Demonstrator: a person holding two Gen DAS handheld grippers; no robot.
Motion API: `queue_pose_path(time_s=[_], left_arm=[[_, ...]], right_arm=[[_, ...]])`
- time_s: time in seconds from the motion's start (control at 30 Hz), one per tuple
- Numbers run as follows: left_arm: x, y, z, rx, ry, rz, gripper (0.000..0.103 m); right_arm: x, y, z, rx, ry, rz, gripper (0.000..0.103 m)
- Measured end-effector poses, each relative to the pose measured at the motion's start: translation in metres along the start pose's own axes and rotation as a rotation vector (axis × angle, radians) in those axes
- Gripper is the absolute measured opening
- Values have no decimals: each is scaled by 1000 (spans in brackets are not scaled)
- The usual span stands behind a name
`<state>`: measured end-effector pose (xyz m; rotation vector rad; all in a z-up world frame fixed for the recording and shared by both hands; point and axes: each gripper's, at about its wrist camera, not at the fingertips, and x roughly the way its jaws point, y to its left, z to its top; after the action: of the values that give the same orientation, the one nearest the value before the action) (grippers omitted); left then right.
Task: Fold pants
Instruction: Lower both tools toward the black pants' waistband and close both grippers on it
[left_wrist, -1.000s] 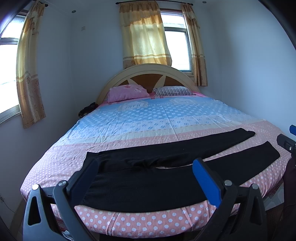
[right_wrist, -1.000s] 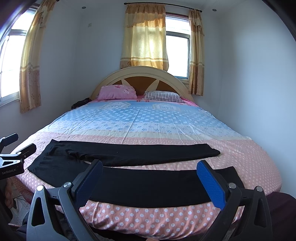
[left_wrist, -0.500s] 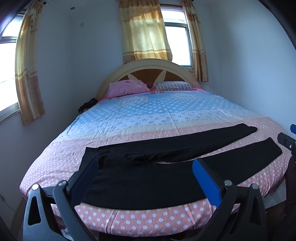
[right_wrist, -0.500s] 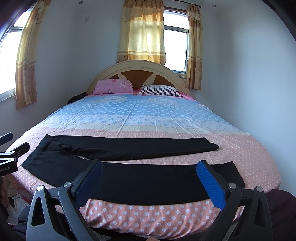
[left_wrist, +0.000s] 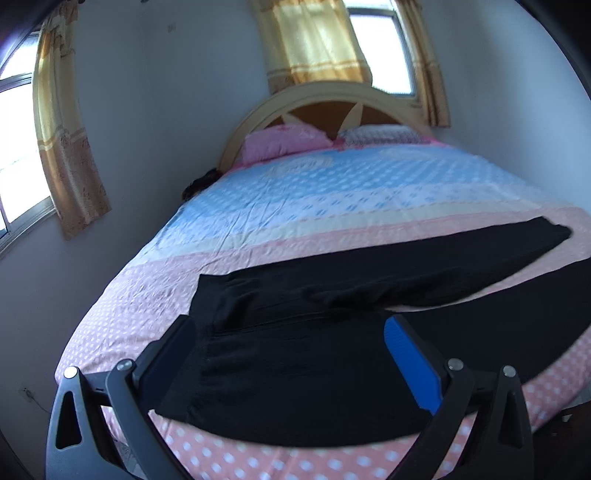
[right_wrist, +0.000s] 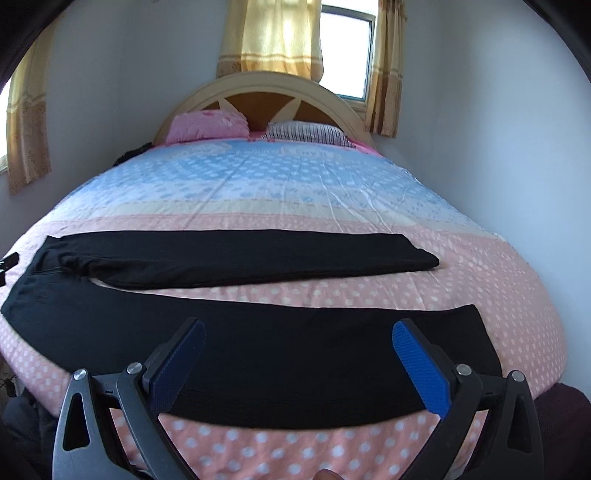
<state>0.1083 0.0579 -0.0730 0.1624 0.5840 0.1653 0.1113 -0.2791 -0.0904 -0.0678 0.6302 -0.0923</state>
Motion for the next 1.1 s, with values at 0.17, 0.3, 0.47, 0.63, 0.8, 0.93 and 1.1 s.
queue_pose_path(time_s=[0.17, 0.3, 0.47, 0.63, 0.8, 0.93, 1.1], left_arm=[[55, 27, 5, 52, 75, 93, 103], [85, 49, 10, 52, 111, 135, 103], [125, 84, 17, -8, 178, 163, 103], [168, 107, 21, -5, 261, 162, 103], [208, 119, 22, 0, 335, 114, 103], [231, 124, 23, -22, 364, 32, 100], [249, 134, 25, -88, 389, -74, 76]], right_arm=[[40, -30, 19, -2, 49, -44, 102], [67, -53, 39, -1, 81, -71, 102], [97, -81, 62, 29, 111, -74, 102], [124, -105, 75, 57, 147, -64, 102], [148, -120, 77, 94, 205, -29, 102], [157, -132, 78, 132, 221, -16, 102], [166, -150, 84, 175, 236, 2, 102]])
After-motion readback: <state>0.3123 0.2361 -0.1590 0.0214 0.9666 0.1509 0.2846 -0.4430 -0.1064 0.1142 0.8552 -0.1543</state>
